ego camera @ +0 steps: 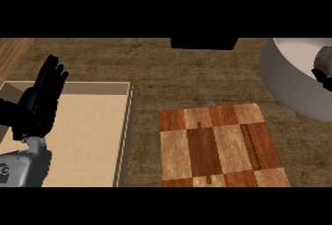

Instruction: Pick the cupcake from the cutting board and place it in the pot

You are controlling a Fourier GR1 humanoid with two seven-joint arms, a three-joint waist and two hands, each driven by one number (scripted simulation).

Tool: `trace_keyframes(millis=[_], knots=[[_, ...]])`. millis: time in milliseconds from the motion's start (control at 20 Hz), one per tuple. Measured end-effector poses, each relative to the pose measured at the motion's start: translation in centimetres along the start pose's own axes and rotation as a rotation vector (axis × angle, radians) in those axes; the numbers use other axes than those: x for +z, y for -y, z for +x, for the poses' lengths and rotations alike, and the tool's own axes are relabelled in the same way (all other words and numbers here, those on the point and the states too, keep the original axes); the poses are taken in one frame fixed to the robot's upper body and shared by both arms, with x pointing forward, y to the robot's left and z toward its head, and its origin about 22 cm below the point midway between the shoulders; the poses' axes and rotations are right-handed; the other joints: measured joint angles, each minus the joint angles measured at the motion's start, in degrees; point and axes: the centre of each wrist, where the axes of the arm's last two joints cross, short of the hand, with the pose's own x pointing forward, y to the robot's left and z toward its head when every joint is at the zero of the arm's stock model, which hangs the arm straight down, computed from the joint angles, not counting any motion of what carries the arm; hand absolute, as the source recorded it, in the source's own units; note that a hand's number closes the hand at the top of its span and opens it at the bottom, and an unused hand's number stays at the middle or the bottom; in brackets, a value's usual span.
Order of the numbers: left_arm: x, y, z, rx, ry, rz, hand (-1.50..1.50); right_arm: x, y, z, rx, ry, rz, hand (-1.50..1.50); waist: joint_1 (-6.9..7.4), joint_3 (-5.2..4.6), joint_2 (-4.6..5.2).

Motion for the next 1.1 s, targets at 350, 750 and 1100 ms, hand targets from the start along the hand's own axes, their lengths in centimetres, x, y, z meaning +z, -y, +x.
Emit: trace_keyframes(millis=[350, 750, 1100], knots=[[0.0, 1.0, -0.1, 0.005, 0.003, -0.014, 0.00, -0.9, -2.6, -3.2, 0.044, -0.039, 0.045, 1.50, 0.69, -0.12, 0.14], [-0.6, 1.0, 0.0, 0.011, 0.009, -0.028, 0.00, -1.2, -3.4, -4.8, -0.078, -0.118, 0.215, -1.50, 1.22, -1.19, 0.10], [-0.5, 0.7, -0.1, 0.016, 0.011, -0.021, 0.00, -1.4, -3.3, -5.3, -0.381, -0.092, 0.212, -1.50, 0.62, -1.08, -0.10]])
